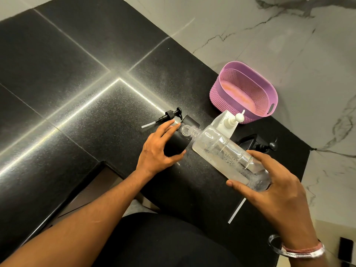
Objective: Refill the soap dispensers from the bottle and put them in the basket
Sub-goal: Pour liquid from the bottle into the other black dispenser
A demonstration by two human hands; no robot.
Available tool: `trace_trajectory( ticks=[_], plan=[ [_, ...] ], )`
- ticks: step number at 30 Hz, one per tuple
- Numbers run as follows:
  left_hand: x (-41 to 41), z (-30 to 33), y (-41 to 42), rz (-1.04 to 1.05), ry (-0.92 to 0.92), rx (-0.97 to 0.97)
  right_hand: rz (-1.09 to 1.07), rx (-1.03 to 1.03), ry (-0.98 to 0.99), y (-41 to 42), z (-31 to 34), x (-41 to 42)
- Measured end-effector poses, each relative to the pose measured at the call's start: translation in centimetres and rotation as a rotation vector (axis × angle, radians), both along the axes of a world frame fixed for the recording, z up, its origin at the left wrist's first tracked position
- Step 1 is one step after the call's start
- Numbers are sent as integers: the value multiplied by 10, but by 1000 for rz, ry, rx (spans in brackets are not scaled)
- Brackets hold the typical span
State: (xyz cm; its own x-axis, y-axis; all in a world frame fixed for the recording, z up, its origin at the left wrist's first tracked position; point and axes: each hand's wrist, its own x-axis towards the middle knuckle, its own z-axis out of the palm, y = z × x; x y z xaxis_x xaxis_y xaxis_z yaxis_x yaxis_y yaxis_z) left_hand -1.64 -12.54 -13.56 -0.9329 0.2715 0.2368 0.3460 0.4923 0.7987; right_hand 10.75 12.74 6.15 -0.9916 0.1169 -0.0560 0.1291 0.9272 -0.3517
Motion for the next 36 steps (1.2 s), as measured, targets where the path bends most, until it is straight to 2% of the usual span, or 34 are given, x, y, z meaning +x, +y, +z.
trace_trajectory(
  ticks=[36],
  plan=[
    [2, 3, 0, 1, -7, 23, -14, -24, 27, -2, 0, 0]
  ],
)
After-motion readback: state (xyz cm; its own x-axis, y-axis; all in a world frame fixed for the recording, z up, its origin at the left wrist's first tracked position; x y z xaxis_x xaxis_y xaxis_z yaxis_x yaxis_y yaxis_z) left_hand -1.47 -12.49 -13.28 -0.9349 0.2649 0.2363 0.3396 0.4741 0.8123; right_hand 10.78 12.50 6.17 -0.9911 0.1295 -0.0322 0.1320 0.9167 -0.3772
